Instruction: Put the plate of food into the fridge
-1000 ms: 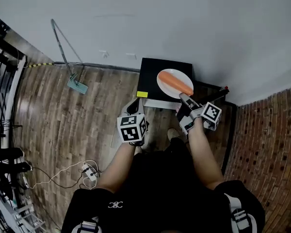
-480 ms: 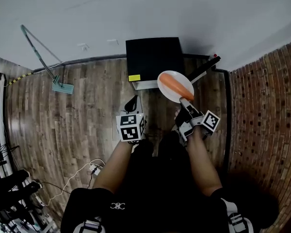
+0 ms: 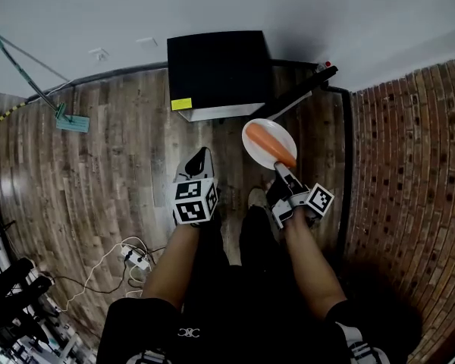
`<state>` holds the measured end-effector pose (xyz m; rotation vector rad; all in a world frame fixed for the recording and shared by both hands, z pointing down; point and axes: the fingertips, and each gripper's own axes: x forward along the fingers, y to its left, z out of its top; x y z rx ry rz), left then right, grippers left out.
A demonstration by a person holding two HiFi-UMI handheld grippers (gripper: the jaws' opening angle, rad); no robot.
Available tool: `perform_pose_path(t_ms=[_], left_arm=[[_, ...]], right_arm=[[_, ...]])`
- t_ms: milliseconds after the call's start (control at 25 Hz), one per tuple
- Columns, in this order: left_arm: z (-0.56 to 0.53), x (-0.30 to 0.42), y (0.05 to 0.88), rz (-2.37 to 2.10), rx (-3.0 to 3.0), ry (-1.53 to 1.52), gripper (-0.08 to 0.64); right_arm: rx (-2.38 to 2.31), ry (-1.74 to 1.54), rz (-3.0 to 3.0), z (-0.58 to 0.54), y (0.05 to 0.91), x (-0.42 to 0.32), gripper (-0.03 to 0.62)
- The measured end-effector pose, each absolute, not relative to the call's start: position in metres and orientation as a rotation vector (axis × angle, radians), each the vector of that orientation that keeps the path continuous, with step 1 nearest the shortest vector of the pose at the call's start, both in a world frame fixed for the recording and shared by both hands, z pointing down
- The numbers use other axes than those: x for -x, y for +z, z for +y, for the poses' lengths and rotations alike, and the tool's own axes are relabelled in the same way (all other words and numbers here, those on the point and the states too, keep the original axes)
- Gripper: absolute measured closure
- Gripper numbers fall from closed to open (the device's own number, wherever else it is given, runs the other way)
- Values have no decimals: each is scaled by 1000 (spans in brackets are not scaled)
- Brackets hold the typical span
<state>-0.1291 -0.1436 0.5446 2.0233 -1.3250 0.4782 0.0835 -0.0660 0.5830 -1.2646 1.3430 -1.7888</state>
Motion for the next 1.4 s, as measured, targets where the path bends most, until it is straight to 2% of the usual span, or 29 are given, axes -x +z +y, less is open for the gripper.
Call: perform_pose_path(t_ms=[360, 880, 1200, 1400], left_arm=[[-126, 93, 652, -1416, -1984, 520, 563], [-200, 113, 832, -1534, -2167, 419, 563], [-218, 118, 902, -1511, -2188, 351, 563], [-229, 107, 894, -1444, -2218, 258, 563]], right_arm=[[1198, -1929, 1407, -84, 723, -83, 546], [1184, -1732, 1385, -203, 930, -50, 545], [1256, -1601, 1316, -286, 977, -48, 543], [1343, -1568, 1267, -319, 988, -51, 540]])
